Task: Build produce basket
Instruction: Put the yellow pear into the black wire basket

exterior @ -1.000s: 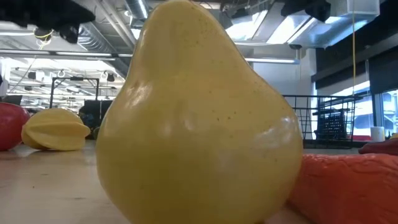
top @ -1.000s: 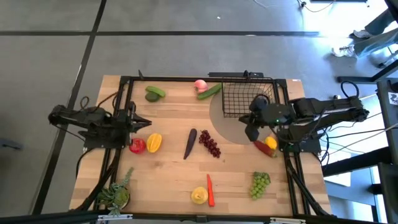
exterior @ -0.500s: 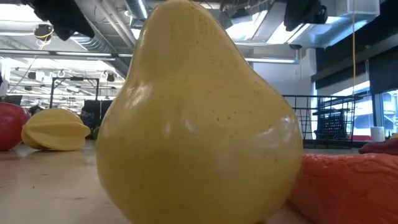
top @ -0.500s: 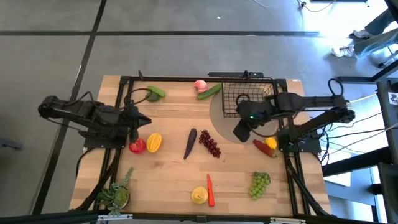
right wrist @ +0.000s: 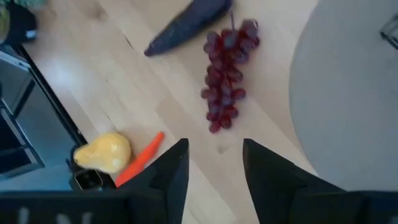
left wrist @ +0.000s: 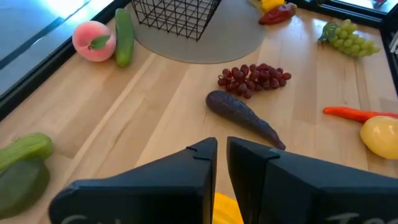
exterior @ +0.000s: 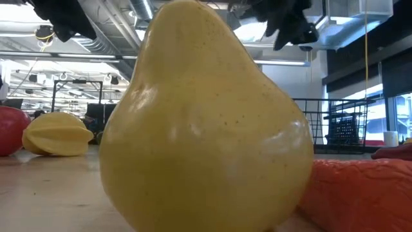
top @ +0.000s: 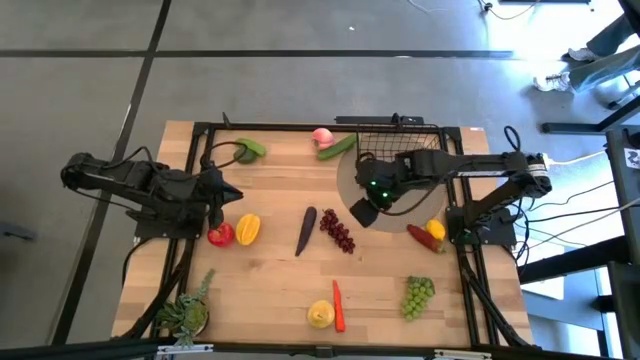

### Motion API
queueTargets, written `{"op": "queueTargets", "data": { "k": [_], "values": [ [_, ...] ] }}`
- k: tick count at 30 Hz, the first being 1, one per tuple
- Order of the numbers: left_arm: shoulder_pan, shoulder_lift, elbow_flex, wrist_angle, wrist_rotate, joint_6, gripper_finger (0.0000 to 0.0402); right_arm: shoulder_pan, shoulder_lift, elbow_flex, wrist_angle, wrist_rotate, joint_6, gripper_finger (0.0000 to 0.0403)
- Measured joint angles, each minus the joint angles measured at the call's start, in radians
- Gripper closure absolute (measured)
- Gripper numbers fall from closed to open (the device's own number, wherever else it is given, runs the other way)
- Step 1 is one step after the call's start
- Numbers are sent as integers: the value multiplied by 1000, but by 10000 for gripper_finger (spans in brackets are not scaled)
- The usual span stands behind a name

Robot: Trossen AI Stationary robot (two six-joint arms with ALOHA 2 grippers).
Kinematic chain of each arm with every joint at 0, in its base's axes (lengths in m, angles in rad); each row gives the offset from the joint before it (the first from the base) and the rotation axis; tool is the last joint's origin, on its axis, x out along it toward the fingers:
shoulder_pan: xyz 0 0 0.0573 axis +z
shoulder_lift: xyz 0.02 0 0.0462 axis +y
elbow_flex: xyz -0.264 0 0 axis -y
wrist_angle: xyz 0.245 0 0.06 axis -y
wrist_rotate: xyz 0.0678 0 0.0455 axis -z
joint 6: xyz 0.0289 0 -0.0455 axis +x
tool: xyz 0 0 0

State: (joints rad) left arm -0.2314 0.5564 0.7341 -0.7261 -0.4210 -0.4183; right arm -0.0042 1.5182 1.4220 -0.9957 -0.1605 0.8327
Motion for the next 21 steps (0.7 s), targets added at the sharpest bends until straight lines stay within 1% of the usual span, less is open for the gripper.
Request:
{"op": "queueTargets", "data": {
  "k": [5,8,14,19,21],
  "values": [
    [0,0,0,0,26,-3,374,-12,27,0,50,1,-4,258],
    [0,0,0,0,43,-24,374,-12,29,0,56,2,-33,258],
    [0,0,0,0,45,-28,374,-12,23,0,64,2,-55,258],
    [0,0,0,0,45,-28,374,-7,23,0,57,0,-131,258],
    [0,0,0,0,45,-28,374,-3,23,0,57,0,-136,258]
  ]
}}
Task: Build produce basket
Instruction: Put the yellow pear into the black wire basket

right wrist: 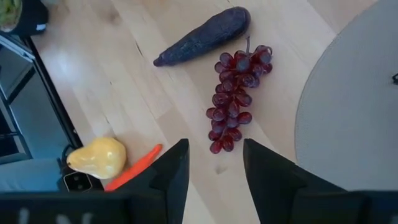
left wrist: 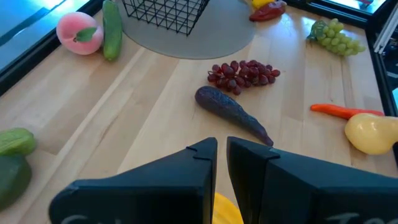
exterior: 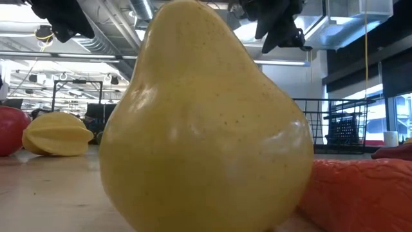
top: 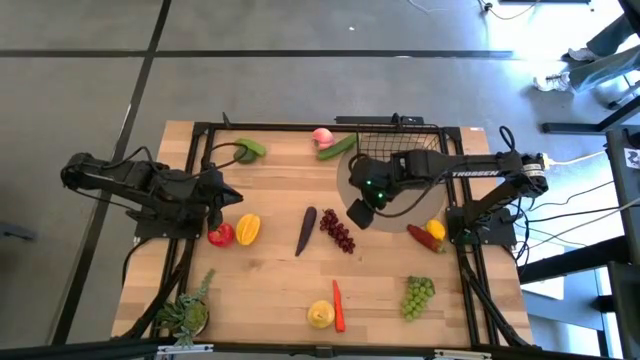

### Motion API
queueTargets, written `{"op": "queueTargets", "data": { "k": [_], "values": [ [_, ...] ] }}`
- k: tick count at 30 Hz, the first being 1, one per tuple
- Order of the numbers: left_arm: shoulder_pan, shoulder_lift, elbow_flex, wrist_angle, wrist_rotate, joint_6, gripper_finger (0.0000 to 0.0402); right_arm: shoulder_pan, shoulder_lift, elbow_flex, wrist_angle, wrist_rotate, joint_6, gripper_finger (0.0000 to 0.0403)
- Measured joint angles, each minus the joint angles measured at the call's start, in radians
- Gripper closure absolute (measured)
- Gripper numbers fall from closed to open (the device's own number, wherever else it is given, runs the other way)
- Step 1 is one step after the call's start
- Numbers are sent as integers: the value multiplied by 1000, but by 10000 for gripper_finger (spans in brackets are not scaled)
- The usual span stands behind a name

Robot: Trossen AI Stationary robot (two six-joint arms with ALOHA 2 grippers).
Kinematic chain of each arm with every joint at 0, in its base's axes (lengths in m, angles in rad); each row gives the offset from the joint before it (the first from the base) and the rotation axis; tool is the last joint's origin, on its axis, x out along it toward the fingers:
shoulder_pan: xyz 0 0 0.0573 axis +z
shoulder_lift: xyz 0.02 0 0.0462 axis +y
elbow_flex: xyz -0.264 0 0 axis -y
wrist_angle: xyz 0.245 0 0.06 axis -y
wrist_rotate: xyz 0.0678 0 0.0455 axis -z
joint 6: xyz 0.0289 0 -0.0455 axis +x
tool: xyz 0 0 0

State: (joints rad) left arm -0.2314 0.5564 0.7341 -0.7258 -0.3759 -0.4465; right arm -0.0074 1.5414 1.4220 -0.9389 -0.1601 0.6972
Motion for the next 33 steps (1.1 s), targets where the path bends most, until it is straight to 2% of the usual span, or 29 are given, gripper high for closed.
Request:
{"op": "queueTargets", "data": {
  "k": [13,16,21,24,28,33],
  "values": [
    [0,0,0,0,0,3,374,0,0,0,-22,-1,1,258],
    [0,0,0,0,0,3,374,0,0,0,-103,-18,38,258],
    [0,0,0,0,0,3,374,0,0,0,-308,-27,247,258],
    [0,0,0,0,0,3,374,0,0,0,-410,-26,306,261],
    [0,0,0,0,-1,3,374,0,0,0,-436,-26,311,269],
    [0,0,0,0,-1,3,374,0,0,0,-370,-50,217,271]
  ]
}}
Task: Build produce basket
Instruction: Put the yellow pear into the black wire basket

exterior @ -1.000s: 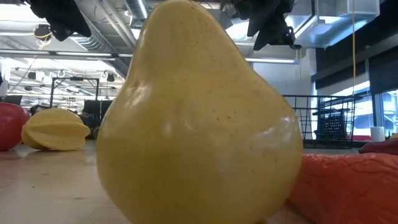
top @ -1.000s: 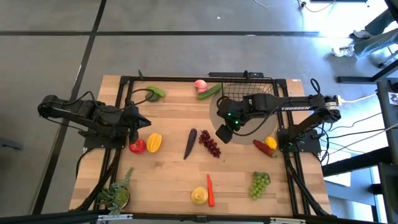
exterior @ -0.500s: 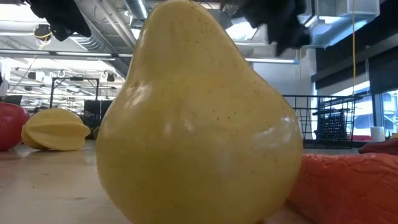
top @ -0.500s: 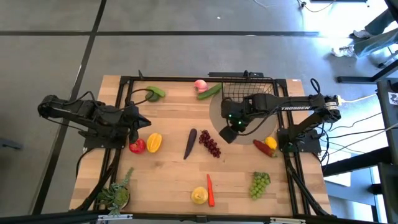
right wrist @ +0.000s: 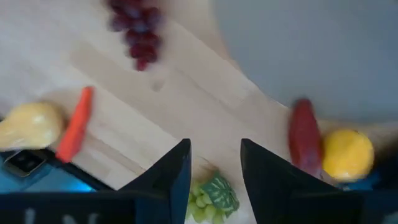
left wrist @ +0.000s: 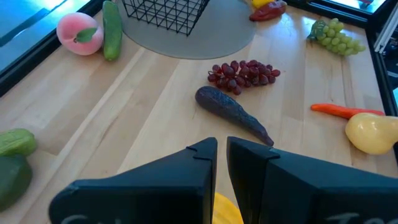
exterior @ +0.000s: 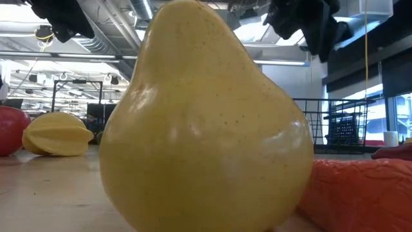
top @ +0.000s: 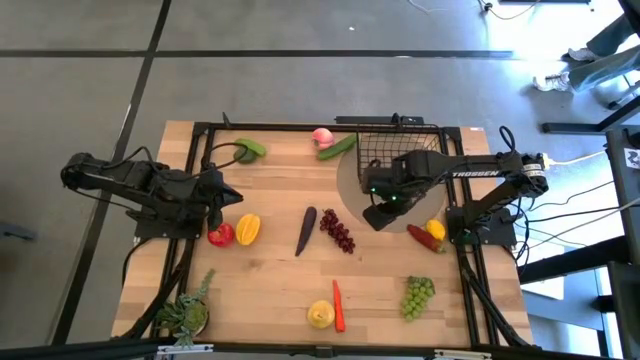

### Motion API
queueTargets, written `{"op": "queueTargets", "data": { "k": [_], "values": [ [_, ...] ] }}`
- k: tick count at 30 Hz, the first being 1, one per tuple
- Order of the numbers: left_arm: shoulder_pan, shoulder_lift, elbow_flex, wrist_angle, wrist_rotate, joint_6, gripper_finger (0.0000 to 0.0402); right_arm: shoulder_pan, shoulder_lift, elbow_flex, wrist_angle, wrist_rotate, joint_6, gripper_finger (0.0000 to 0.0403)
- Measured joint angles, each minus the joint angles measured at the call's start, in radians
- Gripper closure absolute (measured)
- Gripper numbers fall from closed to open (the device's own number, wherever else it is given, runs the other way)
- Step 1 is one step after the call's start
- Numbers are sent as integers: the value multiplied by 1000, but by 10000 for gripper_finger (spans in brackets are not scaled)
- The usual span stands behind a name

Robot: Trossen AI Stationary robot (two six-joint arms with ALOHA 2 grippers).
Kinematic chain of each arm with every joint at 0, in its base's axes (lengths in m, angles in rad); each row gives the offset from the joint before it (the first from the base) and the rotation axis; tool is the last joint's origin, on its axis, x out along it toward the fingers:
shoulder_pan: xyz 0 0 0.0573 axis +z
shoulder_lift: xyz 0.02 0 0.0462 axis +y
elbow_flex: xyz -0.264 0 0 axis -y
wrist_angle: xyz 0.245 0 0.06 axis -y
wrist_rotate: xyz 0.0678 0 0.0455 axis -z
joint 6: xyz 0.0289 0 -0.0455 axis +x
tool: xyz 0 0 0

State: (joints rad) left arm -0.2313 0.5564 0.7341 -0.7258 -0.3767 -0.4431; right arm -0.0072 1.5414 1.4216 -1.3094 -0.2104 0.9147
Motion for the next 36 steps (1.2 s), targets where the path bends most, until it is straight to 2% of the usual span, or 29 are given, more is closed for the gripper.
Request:
{"op": "queueTargets", "data": {
  "k": [9,20,26,29,32,36],
  "values": [
    [0,0,0,0,0,0,374,40,0,0,297,-4,-428,272],
    [0,0,0,-51,7,10,374,124,0,0,380,-28,-791,272],
    [0,0,0,-54,121,89,374,211,5,0,546,-7,-762,272],
    [0,0,0,-53,161,118,374,265,24,0,637,43,-734,272],
    [0,0,0,-52,180,122,374,309,51,0,691,104,-674,272],
    [0,0,0,-51,243,138,374,360,104,0,732,117,-620,272]
  ]
}}
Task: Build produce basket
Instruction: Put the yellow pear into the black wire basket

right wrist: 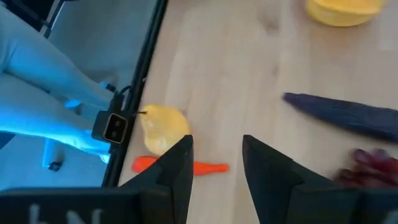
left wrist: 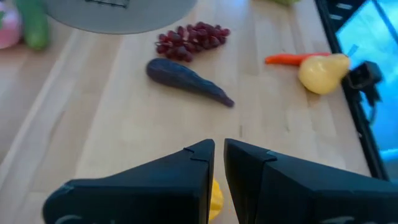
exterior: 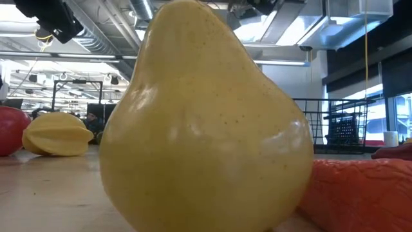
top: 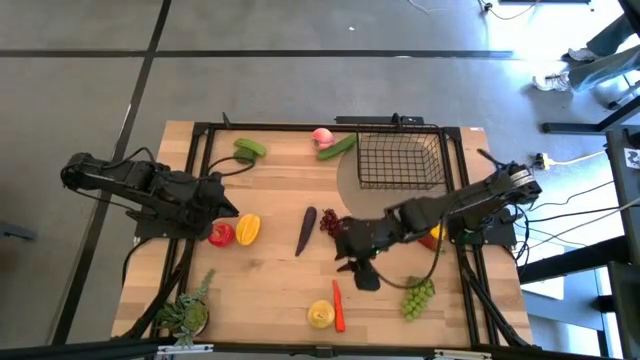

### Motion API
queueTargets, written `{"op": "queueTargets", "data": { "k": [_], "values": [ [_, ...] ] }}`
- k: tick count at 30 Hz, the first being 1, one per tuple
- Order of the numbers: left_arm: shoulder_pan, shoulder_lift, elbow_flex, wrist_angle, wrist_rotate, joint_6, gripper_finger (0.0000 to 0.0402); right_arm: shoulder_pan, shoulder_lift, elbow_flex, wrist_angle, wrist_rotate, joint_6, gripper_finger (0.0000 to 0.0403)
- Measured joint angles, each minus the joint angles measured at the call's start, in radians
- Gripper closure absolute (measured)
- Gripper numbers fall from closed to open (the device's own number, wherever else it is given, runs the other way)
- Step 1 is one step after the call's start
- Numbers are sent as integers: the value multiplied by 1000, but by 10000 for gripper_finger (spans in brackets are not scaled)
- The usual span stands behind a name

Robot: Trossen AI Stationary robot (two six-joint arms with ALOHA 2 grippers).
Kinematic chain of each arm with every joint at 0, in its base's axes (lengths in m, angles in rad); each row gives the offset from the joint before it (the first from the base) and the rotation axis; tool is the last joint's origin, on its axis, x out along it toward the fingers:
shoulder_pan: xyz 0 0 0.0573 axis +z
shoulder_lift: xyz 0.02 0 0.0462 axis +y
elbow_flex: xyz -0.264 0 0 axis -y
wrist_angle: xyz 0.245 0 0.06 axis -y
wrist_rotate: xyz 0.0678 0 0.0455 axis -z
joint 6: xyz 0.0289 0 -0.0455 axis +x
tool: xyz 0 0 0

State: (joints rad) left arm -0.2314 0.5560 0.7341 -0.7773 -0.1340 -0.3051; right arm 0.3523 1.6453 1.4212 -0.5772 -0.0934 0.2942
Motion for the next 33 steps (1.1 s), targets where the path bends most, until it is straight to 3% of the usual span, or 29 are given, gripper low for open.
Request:
{"op": "queueTargets", "data": {
  "k": [23,33],
  "values": [
    [0,0,0,-1,25,2,374,151,241,0,362,-39,-97,272],
    [0,0,0,0,25,54,374,150,303,0,397,-39,-94,272]
  ]
}}
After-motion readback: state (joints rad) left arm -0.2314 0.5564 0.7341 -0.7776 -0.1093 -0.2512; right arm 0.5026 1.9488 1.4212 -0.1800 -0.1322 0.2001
